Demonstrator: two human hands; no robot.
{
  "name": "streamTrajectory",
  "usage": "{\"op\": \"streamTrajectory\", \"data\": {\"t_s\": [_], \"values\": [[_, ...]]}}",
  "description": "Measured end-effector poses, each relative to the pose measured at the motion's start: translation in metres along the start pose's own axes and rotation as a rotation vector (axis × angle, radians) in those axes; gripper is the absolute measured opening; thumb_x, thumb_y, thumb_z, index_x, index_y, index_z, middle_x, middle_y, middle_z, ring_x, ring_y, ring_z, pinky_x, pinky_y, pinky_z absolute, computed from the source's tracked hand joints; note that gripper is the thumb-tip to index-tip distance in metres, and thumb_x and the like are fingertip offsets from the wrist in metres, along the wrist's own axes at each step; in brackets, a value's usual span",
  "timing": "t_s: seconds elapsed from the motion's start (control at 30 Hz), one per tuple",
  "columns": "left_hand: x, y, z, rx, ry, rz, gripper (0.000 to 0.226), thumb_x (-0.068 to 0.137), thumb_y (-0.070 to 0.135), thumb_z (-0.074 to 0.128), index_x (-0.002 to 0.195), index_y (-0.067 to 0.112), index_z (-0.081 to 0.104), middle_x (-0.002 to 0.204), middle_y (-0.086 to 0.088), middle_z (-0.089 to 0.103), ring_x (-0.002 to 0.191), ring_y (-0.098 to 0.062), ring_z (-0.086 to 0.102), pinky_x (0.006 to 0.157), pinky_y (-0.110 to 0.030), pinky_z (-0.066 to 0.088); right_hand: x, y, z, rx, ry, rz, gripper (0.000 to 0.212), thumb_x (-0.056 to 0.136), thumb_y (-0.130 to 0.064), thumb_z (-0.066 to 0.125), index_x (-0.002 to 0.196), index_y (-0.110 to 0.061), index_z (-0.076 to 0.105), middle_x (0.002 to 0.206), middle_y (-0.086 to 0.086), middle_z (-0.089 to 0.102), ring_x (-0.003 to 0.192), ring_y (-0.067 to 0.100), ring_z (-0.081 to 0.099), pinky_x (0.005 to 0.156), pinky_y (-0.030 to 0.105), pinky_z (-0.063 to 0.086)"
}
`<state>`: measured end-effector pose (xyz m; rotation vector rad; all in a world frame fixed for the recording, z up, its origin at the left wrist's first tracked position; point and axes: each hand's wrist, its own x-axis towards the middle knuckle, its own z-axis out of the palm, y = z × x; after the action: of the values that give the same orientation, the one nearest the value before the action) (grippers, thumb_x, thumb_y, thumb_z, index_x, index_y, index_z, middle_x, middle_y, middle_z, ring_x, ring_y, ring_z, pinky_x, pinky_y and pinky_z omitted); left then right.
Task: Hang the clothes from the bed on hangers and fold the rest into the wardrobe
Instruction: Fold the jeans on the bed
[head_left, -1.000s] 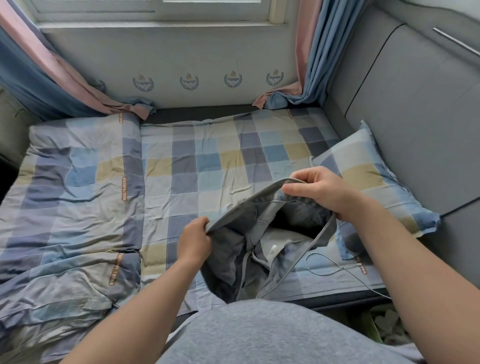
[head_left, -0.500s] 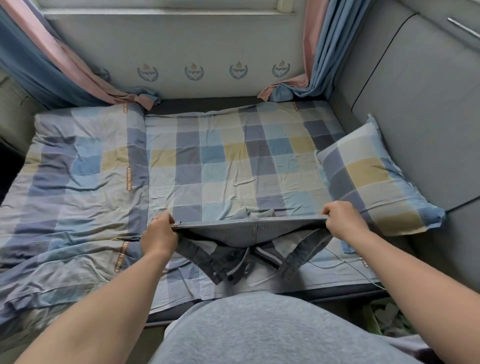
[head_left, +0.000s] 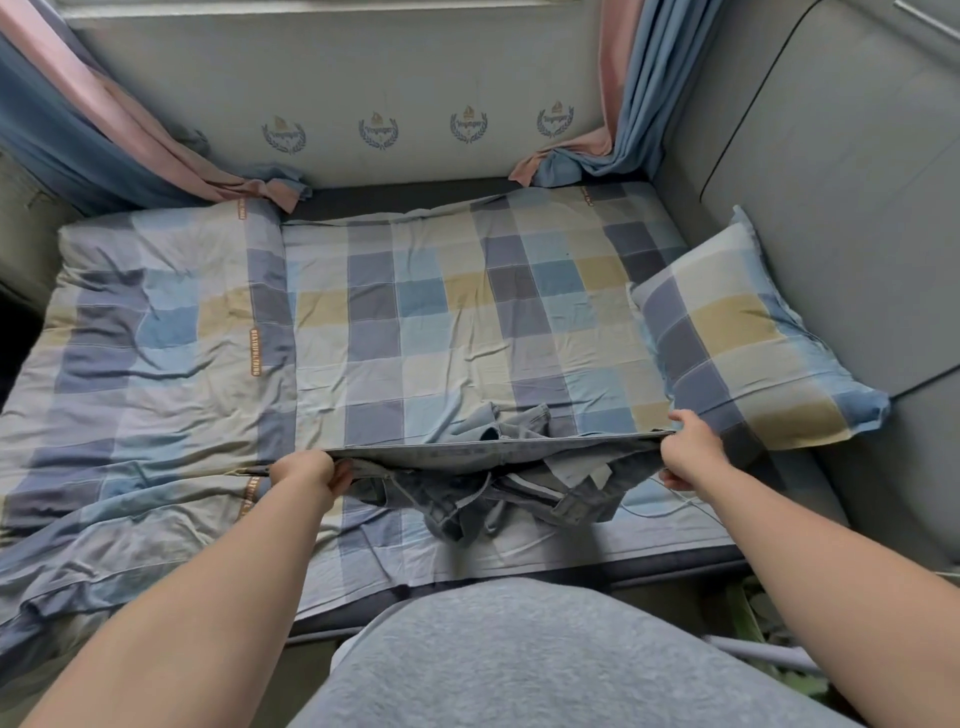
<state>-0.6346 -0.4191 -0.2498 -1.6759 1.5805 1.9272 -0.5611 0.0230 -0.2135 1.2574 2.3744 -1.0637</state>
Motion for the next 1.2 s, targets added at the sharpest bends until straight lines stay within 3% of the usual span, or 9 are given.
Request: {"op": "streamTrajectory", "data": {"t_s": [0.1, 0.27, 0.53, 0.7, 0.83, 0.93, 1.03, 1.1, 1.2], "values": [[-0.002, 0.002, -0.001, -0.026, -0.123, -0.182, 0.034, 0.103, -0.002, 0.033, 0.128, 0.003, 0.055, 0.088, -0.015, 0.057, 0.070, -0.021, 0.056, 0.082, -0.036, 0.053, -0.005, -0.004, 0.000, 0.300, -0.208, 0.157, 0.061, 0.096, 0.000, 0.022, 0.137, -0.032, 0.055, 0.085, 0.013, 0.061, 0.053, 0.019, 0.053, 0.040, 0.020, 0.044], [-0.019, 0.003, 0.008, -0.118, -0.217, -0.247, 0.021, 0.101, 0.002, 0.040, 0.112, 0.007, 0.057, 0.113, -0.012, 0.059, 0.104, -0.025, 0.059, 0.090, -0.031, 0.054, -0.011, -0.008, 0.000, 0.550, -0.306, 0.315, 0.021, 0.102, -0.015, 0.042, 0.094, -0.007, 0.060, 0.073, 0.012, 0.064, 0.066, 0.022, 0.060, 0.041, 0.021, 0.048], [-0.029, 0.008, 0.016, -0.183, -0.339, -0.040, 0.025, 0.089, -0.014, 0.034, 0.088, 0.003, 0.053, 0.093, -0.011, 0.056, 0.086, -0.023, 0.062, 0.090, -0.029, 0.055, -0.007, -0.019, -0.009, 0.847, -0.604, 0.081, 0.020, 0.097, -0.002, 0.051, 0.100, -0.016, 0.065, 0.112, 0.003, 0.071, 0.113, 0.019, 0.063, 0.098, 0.044, 0.045], [-0.019, 0.000, 0.017, 0.442, -0.109, 0.514, 0.005, 0.085, -0.001, 0.070, 0.089, 0.003, 0.069, 0.093, -0.020, 0.072, 0.089, -0.034, 0.068, 0.080, -0.043, 0.058, -0.006, -0.035, -0.014, 0.425, -0.282, -0.143, 0.013, 0.096, -0.001, 0.058, 0.105, -0.009, 0.060, 0.103, 0.018, 0.071, 0.084, 0.024, 0.072, 0.074, 0.036, 0.054], [-0.028, 0.011, 0.019, 0.746, 0.096, 0.825, 0.014, 0.089, 0.013, 0.057, 0.094, 0.012, 0.069, 0.095, -0.018, 0.070, 0.085, -0.036, 0.058, 0.070, -0.037, 0.045, 0.002, -0.052, -0.032, -0.036, -0.002, -0.320, 0.014, 0.094, -0.019, 0.065, 0.092, -0.014, 0.053, 0.090, 0.012, 0.064, 0.089, 0.035, 0.065, 0.077, 0.045, 0.053], [-0.043, 0.032, 0.036, 0.817, 0.146, 0.925, 0.023, 0.089, 0.012, 0.050, 0.104, 0.018, 0.066, 0.105, -0.015, 0.068, 0.107, -0.038, 0.052, 0.087, -0.045, 0.046, 0.007, -0.071, -0.051, -0.285, 0.193, -0.407, 0.021, 0.093, -0.034, 0.063, 0.088, -0.017, 0.051, 0.088, 0.011, 0.060, 0.085, 0.033, 0.054, 0.067, 0.038, 0.039], [-0.065, 0.069, 0.056, 0.783, 0.185, 1.012, 0.023, 0.090, 0.011, 0.050, 0.109, 0.012, 0.062, 0.115, -0.018, 0.063, 0.118, -0.039, 0.045, 0.098, -0.048, 0.036, 0.012, -0.100, -0.074, -0.327, 0.294, -0.458, 0.020, 0.093, -0.042, 0.061, 0.097, -0.022, 0.058, 0.101, 0.015, 0.060, 0.094, 0.038, 0.055, 0.076, 0.042, 0.046], [-0.082, 0.099, 0.071, 0.666, 0.138, 1.083, 0.020, 0.093, 0.012, 0.051, 0.111, 0.008, 0.060, 0.117, -0.019, 0.062, 0.115, -0.040, 0.049, 0.096, -0.048, 0.039, 0.015, -0.124, -0.093, -0.301, 0.352, -0.514, 0.027, 0.093, -0.048, 0.061, 0.102, -0.023, 0.064, 0.112, 0.019, 0.056, 0.105, 0.042, 0.055, 0.085, 0.045, 0.047], [-0.113, 0.149, 0.090, 0.406, -0.006, 1.176, 0.003, 0.098, 0.017, 0.053, 0.099, 0.014, 0.053, 0.099, -0.013, 0.063, 0.090, -0.031, 0.054, 0.076, -0.038, 0.041, 0.012, -0.171, -0.127, -0.031, 0.365, -0.630, 0.030, 0.090, -0.048, 0.067, 0.097, -0.019, 0.067, 0.092, 0.010, 0.063, 0.092, 0.036, 0.061, 0.071, 0.039, 0.045]]}}
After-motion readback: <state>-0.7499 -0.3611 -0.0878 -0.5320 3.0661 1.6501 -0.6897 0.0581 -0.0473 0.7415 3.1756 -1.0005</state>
